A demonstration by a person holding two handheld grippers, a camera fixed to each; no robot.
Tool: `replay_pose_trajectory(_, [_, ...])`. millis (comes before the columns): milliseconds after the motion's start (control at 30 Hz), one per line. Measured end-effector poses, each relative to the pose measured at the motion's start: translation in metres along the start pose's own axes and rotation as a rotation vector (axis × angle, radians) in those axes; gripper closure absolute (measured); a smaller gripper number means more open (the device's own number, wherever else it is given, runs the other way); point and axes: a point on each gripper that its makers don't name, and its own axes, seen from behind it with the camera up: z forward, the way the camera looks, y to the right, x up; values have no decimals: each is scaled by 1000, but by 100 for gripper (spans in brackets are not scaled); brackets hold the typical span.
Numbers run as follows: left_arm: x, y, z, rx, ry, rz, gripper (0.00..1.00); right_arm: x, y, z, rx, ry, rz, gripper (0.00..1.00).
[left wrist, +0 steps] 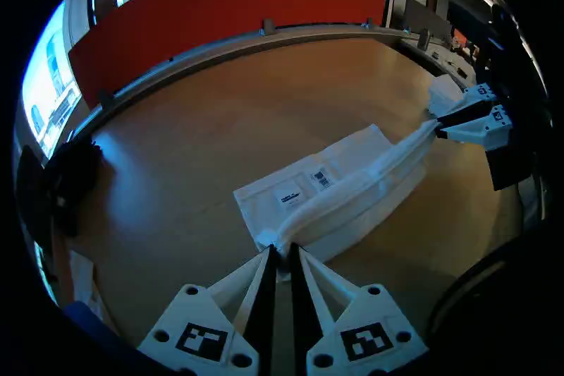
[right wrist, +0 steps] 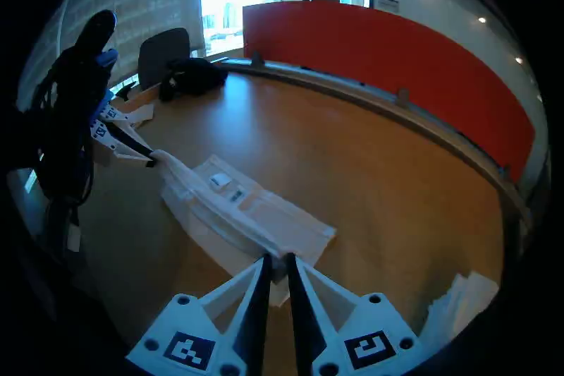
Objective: Fold towel
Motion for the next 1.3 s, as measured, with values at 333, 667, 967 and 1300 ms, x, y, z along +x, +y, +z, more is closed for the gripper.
replay_pose_trajectory(333, [-6, -4, 20, -9, -30, 3, 86, -8, 8, 19, -6, -28, 19, 83])
replay_pose_trajectory(667, [-4, -13, 40, 4, -10, 3, 81, -15, 18, 36, -18, -49, 36, 83])
replay_pose_trajectory(967, [-3, -21, 60, 17, 4, -7, 80, -21, 25, 54, -31, -69, 54, 83])
replay_pose_trajectory(1300, [-3, -27, 70, 29, 20, -14, 71, -28, 33, 63, -52, -83, 61, 76])
